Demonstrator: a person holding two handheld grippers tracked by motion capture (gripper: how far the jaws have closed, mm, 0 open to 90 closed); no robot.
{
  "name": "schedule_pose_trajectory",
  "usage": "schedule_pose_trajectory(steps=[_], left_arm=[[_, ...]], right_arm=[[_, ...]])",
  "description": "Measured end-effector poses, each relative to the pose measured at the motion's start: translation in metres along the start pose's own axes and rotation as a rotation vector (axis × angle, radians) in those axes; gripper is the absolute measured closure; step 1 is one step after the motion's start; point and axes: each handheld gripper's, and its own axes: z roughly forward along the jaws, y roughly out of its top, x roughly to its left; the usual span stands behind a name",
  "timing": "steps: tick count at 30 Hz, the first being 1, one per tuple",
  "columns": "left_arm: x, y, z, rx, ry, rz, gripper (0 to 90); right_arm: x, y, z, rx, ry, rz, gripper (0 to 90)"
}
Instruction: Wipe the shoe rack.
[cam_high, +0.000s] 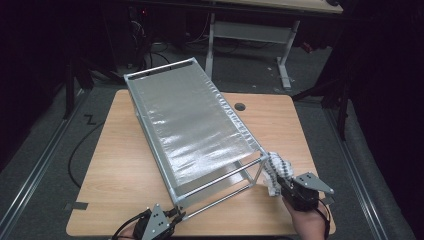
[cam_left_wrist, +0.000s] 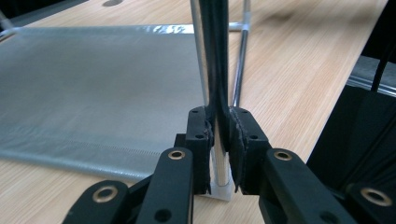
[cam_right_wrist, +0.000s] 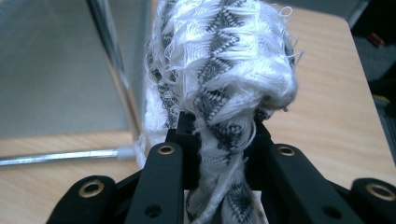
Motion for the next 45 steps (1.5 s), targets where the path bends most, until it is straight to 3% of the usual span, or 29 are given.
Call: schedule_pose_trajectory(steps=[5,8,10,11,12,14,18,27,45], left_arm=[[0.006,-0.006,-0.009,0.002,0.036,-0.04,77.3],[0.009,-0.006,-0.013,-0.025,0.052,-0.069,68.6],[0.009,-0.006,-0.014,-0.03,0.055,-0.072,69.7],[0.006,-0.006,-0.016,-0.023,0.099,-0.041,78.1],[0.006,-0.005,-0.016,-0.016,0.113,-0.036,77.7],[0.007,-0.005,-0.015,-0.018,0.095,-0.059,78.5],[0.008,-0.005,-0.014,-0.019,0.087,-0.049,78.6],[0.009,-0.005,-0.014,-0.018,0.08,-0.045,78.6],[0.009,-0.004,-0.014,-0.018,0.073,-0.049,78.6]], right_arm=[[0.016,0.015,0.001,-0.055,0.051,-0.023,74.4],[0.029,0.027,-0.007,-0.109,0.089,-0.046,74.2],[0.036,0.032,-0.011,-0.133,0.099,-0.064,74.1],[0.04,0.034,-0.013,-0.143,0.108,-0.078,74.1],[0.042,0.035,-0.014,-0.145,0.115,-0.085,74.0],[0.047,0.035,-0.014,-0.14,0.133,-0.099,73.9],[0.049,0.032,-0.011,-0.126,0.146,-0.105,73.9],[0.049,0.017,0.005,-0.043,0.163,-0.127,74.1],[0.05,-0.027,0.055,0.192,0.19,-0.135,74.9]])
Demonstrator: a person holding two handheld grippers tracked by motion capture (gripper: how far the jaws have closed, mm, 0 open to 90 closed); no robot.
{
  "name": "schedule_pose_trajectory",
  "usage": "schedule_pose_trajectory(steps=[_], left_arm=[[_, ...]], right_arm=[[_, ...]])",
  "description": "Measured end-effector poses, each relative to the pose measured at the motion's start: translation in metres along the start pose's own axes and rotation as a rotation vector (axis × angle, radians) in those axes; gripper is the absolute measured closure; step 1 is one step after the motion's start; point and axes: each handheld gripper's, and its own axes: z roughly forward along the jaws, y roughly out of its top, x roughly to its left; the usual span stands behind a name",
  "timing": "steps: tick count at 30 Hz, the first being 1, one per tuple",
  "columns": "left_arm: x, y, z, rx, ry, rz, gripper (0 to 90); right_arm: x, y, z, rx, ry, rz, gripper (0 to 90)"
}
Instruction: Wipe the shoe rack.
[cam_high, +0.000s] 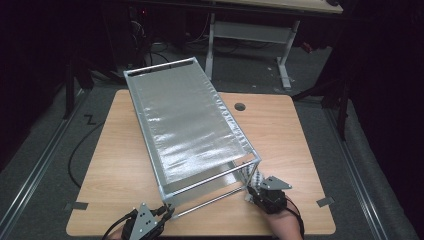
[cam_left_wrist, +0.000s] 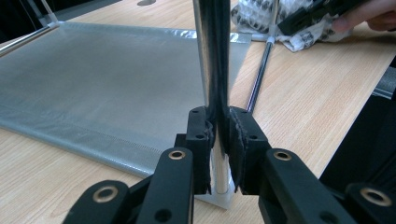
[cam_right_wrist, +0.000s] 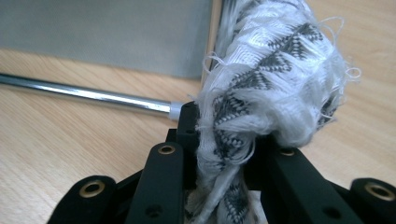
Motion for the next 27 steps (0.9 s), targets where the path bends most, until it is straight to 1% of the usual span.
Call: schedule_pose_trajectory(steps=[8,9,13,17,18,19,21,24,27], left_arm=[[-0.001,0.001,0.001,0.001,0.0,0.008,78.6],[-0.001,0.001,0.001,0.003,0.0,0.01,78.6],[-0.001,0.001,0.001,0.004,0.0,0.011,78.6],[-0.001,0.001,0.001,0.006,-0.002,0.014,78.5],[-0.001,0.001,0.001,0.006,-0.002,0.014,78.5],[-0.001,0.001,0.001,0.006,-0.001,0.012,78.5],[-0.001,0.001,0.001,0.005,-0.002,0.01,78.5],[-0.001,0.001,0.001,0.005,-0.002,0.01,78.4],[-0.001,0.001,0.001,0.004,-0.002,0.008,78.4]], right_arm=[[-0.001,-0.001,0.0,0.007,0.002,0.003,74.7],[-0.001,0.0,-0.002,0.003,0.004,0.009,74.6],[-0.001,0.002,-0.008,-0.012,0.002,0.005,74.5],[0.0,0.007,-0.018,-0.049,-0.005,-0.006,74.3],[0.0,0.007,-0.018,-0.049,-0.005,-0.006,74.3],[0.001,0.01,-0.022,-0.067,-0.011,-0.012,74.2],[0.001,0.014,-0.027,-0.087,-0.015,-0.018,74.1],[0.001,0.019,-0.035,-0.124,-0.02,-0.012,74.1],[0.001,0.024,-0.042,-0.161,-0.026,-0.019,74.0]])
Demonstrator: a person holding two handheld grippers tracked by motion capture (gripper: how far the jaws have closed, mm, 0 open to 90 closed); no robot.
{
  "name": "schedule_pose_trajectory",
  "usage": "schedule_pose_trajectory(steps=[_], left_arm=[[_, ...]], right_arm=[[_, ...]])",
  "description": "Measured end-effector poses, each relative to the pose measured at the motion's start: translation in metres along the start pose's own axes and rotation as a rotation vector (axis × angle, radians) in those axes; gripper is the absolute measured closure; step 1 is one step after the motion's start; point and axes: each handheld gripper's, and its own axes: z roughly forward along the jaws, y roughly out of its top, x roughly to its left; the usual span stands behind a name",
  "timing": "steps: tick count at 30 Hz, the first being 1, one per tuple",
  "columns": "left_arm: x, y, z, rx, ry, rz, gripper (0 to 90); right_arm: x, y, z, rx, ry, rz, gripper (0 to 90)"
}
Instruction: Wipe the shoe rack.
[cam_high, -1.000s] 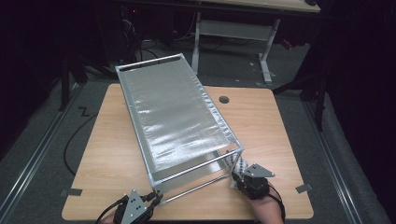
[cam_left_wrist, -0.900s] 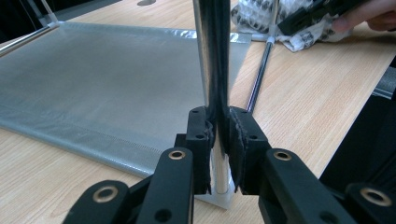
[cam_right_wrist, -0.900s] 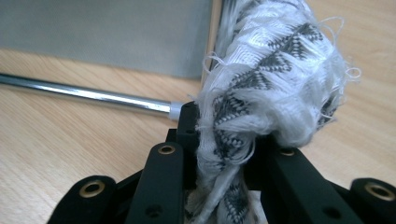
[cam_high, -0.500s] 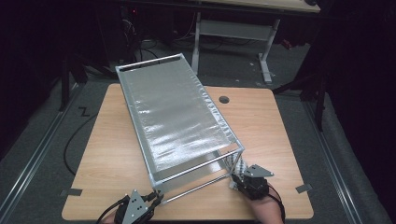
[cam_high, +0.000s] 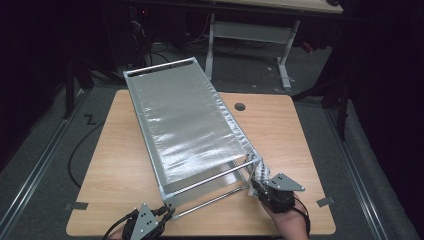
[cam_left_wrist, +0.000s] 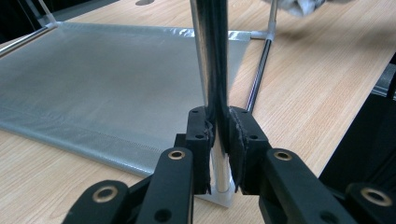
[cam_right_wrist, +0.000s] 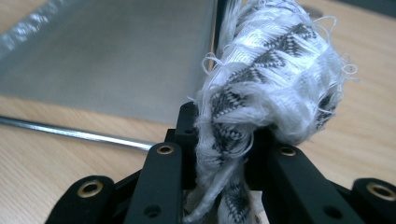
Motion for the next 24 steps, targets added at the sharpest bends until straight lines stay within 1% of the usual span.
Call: schedule_pose_trajectory(steps=[6,7,8,10,13,15,19,24], left_arm=[[0.0,0.0,0.0,-0.001,0.0,-0.003,78.4],[0.0,0.0,0.0,-0.001,0.0,-0.003,78.4],[0.0,0.0,0.0,0.0,0.0,-0.002,78.4],[0.0,-0.001,0.0,0.0,0.0,-0.003,78.4],[-0.001,-0.001,-0.001,-0.001,0.0,-0.002,78.5],[-0.001,-0.001,-0.001,-0.001,-0.001,0.001,78.4],[-0.001,0.0,0.0,0.0,-0.002,0.006,78.5],[-0.001,0.0,0.0,0.001,-0.003,0.006,78.5]], right_arm=[[-0.001,0.014,-0.015,-0.083,-0.003,0.003,73.8],[-0.001,0.014,-0.015,-0.083,-0.003,0.003,73.8],[-0.002,0.019,-0.02,-0.115,-0.006,0.006,73.7],[-0.002,0.022,-0.024,-0.138,-0.01,0.009,73.7],[-0.002,0.028,-0.031,-0.168,-0.02,0.001,73.5],[-0.003,0.03,-0.035,-0.184,-0.034,-0.004,73.3],[-0.007,0.033,-0.041,-0.209,-0.045,0.015,73.5],[-0.008,0.032,-0.041,-0.208,-0.045,0.018,73.6]])
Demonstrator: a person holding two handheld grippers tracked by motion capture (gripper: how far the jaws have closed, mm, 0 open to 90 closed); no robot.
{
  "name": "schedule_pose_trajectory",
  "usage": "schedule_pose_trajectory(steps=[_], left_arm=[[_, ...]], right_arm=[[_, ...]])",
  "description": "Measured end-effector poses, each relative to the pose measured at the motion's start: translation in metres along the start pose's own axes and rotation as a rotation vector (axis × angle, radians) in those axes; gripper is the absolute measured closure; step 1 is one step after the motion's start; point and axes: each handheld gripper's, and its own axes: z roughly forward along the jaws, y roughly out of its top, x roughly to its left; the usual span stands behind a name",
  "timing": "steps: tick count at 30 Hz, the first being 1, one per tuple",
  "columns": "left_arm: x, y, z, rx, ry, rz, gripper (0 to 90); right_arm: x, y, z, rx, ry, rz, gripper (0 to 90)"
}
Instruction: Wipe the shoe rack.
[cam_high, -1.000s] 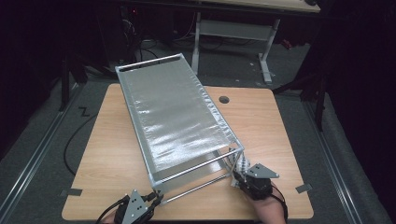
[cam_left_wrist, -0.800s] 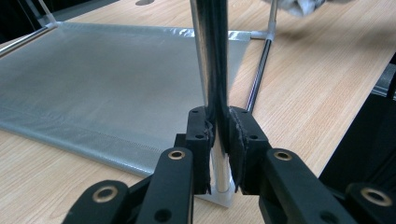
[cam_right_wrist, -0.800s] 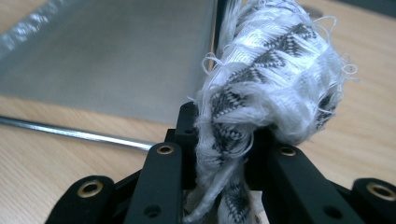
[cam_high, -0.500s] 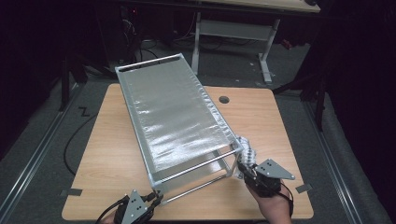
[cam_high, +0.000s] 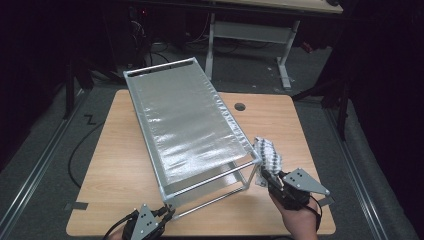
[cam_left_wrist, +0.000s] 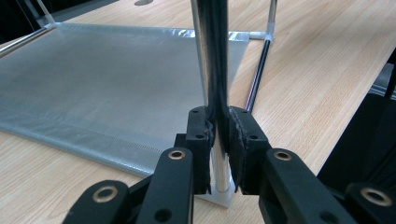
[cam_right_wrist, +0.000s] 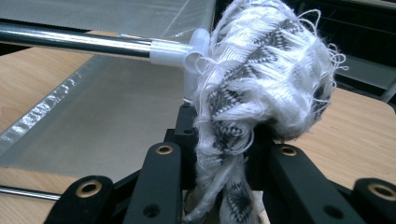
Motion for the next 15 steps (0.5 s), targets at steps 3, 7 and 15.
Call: schedule_pose_trajectory(steps=[3,7,15], left_arm=[[0.0,0.0,0.0,0.0,-0.001,-0.001,78.5],[0.0,0.0,0.0,-0.001,-0.002,-0.003,78.6],[0.001,0.0,0.001,-0.002,-0.009,-0.003,78.7]], right_arm=[[0.003,-0.004,0.005,0.026,0.011,-0.01,73.6],[0.005,-0.008,0.01,0.046,0.02,-0.02,73.8],[0.006,-0.023,0.02,0.121,0.035,-0.026,73.9]])
